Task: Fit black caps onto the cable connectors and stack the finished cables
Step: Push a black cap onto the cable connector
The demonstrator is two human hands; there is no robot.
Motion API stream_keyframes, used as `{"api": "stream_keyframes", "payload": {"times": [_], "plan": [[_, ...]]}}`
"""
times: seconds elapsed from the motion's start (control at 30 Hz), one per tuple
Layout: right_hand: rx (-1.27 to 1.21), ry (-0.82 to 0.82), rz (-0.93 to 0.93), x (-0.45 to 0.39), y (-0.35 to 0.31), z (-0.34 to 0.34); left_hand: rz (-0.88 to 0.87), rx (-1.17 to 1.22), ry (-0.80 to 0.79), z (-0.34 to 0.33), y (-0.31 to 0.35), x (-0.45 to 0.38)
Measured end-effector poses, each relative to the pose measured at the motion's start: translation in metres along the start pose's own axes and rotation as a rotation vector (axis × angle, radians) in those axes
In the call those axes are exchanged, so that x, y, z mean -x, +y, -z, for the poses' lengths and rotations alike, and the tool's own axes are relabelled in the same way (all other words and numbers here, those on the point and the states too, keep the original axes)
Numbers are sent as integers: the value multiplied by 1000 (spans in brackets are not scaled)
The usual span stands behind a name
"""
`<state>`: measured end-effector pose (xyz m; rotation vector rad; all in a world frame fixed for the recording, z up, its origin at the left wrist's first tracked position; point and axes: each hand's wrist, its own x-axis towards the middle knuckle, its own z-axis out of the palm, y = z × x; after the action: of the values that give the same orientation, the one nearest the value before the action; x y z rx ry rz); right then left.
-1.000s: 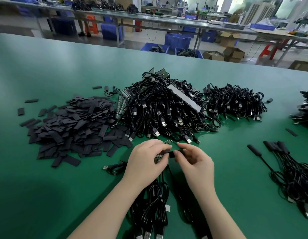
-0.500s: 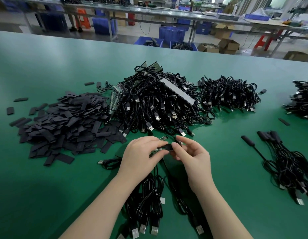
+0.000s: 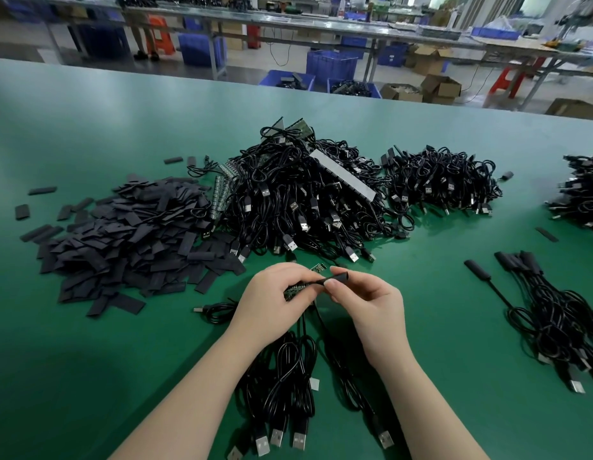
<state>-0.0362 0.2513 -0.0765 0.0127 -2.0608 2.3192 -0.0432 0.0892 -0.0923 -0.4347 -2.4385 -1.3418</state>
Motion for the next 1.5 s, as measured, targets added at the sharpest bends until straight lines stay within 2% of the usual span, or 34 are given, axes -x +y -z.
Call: {"api": "stream_keyframes", "payload": {"times": [0.33,0.7,1.13,1.5], "plan": [[8,23,1,-1,1,0,34,-18,-29,0,0,1],[-38,93,-30,-2,3,3,188,-50,-10,0,-1,5],[-18,127,13,-3,5,5,179,-62,9,2,4,6],[60,80,97,-3,3,5,157,-62,6,0,0,4]]}}
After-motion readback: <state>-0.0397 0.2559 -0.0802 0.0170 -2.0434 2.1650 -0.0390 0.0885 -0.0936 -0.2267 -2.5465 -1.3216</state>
